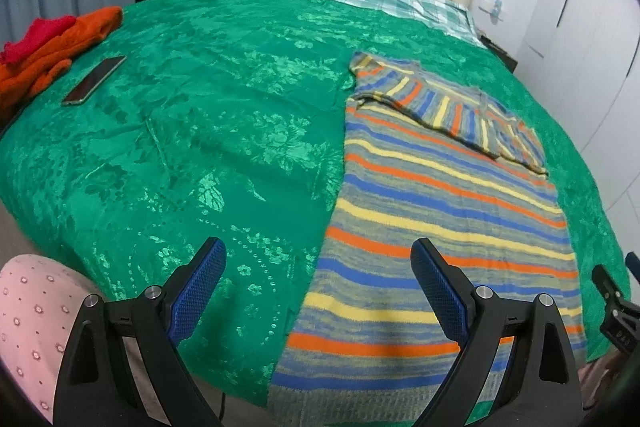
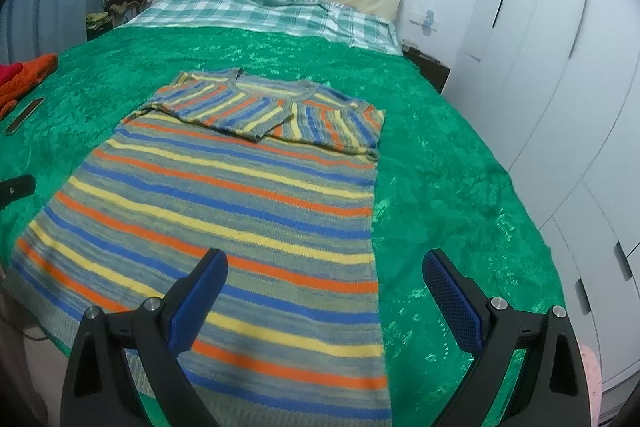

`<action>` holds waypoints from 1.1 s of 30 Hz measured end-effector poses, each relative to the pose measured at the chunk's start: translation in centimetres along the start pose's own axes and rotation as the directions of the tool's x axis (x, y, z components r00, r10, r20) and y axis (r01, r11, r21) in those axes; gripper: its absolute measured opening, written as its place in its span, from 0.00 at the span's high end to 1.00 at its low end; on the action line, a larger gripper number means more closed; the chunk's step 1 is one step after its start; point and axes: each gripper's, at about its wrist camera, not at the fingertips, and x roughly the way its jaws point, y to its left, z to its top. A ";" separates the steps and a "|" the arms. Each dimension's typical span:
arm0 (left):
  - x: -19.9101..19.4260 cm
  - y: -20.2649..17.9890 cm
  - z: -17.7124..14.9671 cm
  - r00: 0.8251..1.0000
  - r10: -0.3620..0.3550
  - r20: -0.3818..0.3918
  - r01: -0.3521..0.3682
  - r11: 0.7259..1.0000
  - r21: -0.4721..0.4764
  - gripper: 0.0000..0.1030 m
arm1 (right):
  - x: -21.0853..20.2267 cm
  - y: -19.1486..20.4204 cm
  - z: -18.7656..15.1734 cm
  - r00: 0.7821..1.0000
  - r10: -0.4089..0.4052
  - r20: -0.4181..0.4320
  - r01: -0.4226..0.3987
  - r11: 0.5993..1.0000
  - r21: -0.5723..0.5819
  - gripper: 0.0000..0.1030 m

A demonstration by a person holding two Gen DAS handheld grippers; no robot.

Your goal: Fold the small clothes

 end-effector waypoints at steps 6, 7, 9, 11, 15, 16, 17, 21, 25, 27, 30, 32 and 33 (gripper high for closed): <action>0.1 -0.3 0.0 1.000 0.018 0.000 -0.018 1.000 0.020 0.08 | 0.2 -0.3 0.0 1.000 0.002 -0.004 -0.002 1.000 0.018 0.06; -0.1 -0.3 -0.1 1.000 0.013 0.004 -0.013 1.000 0.013 0.08 | 0.0 -0.4 0.1 1.000 0.000 0.000 0.000 1.000 0.019 0.06; -0.1 -0.3 -0.2 1.000 0.001 -0.001 -0.001 1.000 0.006 0.08 | -0.3 -0.5 -0.1 1.000 -0.007 0.014 0.007 1.000 0.013 0.06; 0.0 -0.6 -0.2 1.000 0.003 -0.004 -0.003 1.000 0.019 0.08 | -0.1 -0.5 -0.3 1.000 -0.010 0.004 0.010 1.000 0.004 0.06; 0.0 -0.9 -0.1 1.000 0.013 0.004 -0.013 0.999 0.046 0.08 | 0.1 -0.9 -0.2 1.000 -0.006 -0.006 0.006 0.999 0.035 0.06; 0.0 -0.9 -0.1 1.000 0.013 0.001 -0.013 0.999 0.043 0.08 | 0.1 -0.9 -0.2 1.000 -0.008 -0.001 0.008 0.999 0.037 0.06; 0.0 -0.8 -0.2 1.000 0.012 -0.001 -0.012 0.999 0.039 0.08 | 0.1 -0.9 -0.2 1.000 -0.009 0.002 0.009 0.999 0.036 0.06; 0.0 -0.7 -0.2 1.000 0.012 0.000 -0.012 1.000 0.028 0.08 | 0.2 -0.7 -0.4 1.000 -0.003 -0.003 0.003 1.000 0.025 0.06; 0.1 -0.8 -0.2 1.000 0.013 -0.003 -0.013 0.999 0.034 0.08 | 0.3 -0.6 -0.6 1.000 0.002 -0.011 -0.002 1.000 0.026 0.06; 0.1 -1.0 -0.2 1.000 0.015 -0.003 -0.014 0.999 0.041 0.08 | 0.3 -0.6 -0.6 1.000 0.000 -0.007 0.000 1.000 0.026 0.06; 0.3 -1.1 -0.3 1.000 0.019 -0.004 -0.019 0.999 0.048 0.08 | 0.3 -0.5 -0.6 1.000 0.000 -0.008 0.000 1.000 0.025 0.06; 0.3 -1.2 -0.4 1.000 0.019 -0.005 -0.019 0.999 0.048 0.08 | 0.3 -0.5 -0.6 1.000 0.001 -0.012 -0.001 1.000 0.024 0.06; 0.3 -1.2 -0.4 1.000 0.019 -0.005 -0.019 0.999 0.048 0.08 | 0.3 -0.4 -0.6 1.000 0.001 -0.014 -0.001 1.000 0.024 0.06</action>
